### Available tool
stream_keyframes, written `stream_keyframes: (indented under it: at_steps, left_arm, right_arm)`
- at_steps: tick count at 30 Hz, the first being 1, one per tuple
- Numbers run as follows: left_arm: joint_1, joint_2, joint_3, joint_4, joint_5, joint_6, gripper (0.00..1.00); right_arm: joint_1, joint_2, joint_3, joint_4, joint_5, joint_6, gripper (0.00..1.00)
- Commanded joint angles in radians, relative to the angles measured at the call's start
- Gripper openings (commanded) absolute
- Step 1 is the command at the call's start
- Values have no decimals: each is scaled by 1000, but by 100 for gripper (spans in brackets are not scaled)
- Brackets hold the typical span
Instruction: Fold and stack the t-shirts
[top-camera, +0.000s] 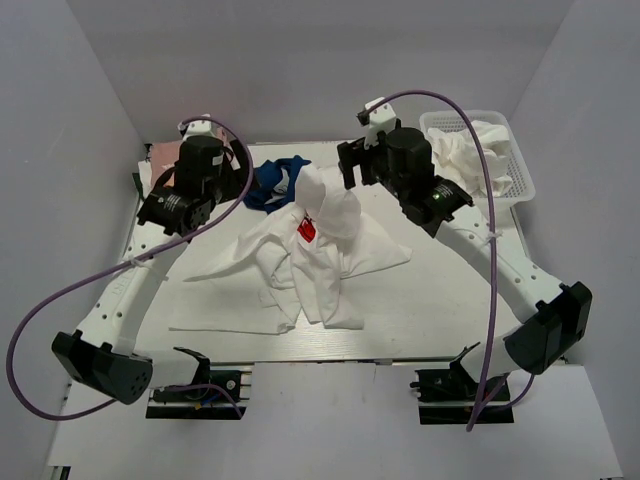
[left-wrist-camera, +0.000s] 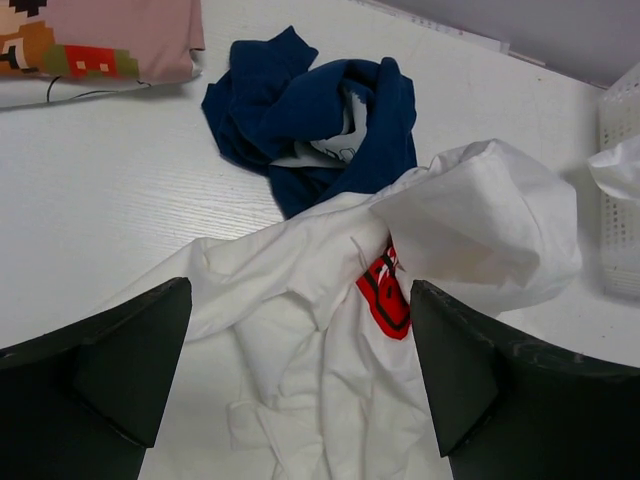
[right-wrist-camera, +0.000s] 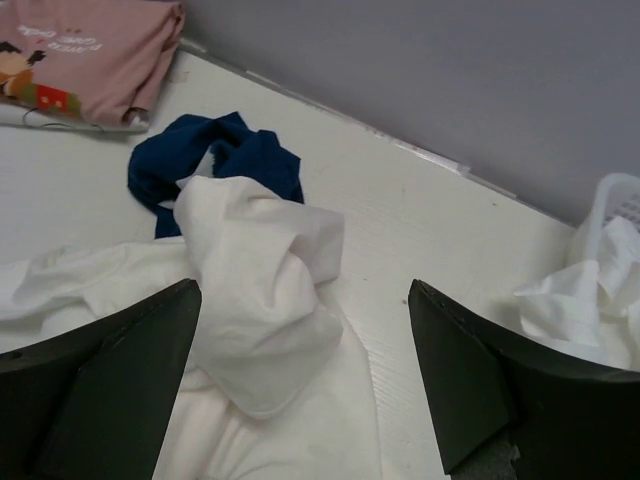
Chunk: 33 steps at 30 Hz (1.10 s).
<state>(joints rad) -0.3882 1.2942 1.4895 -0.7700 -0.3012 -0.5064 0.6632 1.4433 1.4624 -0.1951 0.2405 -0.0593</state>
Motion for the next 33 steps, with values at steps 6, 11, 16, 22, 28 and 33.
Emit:
stream_keyframes:
  at_steps: [6,11,16,22,28,33]
  left_arm:
    - [-1,-90,-93,31,-38,-18,100]
    - [-1,-70,-117,-1,-65,-9,100]
    - [-1,-42,-106,-17,-65,3,100]
    - [-1,-24,-115,-17,-47,25,100]
    - [-1,-24,-126,3,-47,34,100]
    - [-1,-33,-158,12,-35,34,100]
  right_arm:
    - [1,78,36,-20,-230,53,90]
    - [-13,322,133,-133,-360,66,90]
    - [-14,488,199,-164,-400,65,86]
    - [-13,520,324,-208,-307,65,0]
    - [-48,313,445,-138,61,-29,0]
    - [-137,258,647,32,438,-232,0]
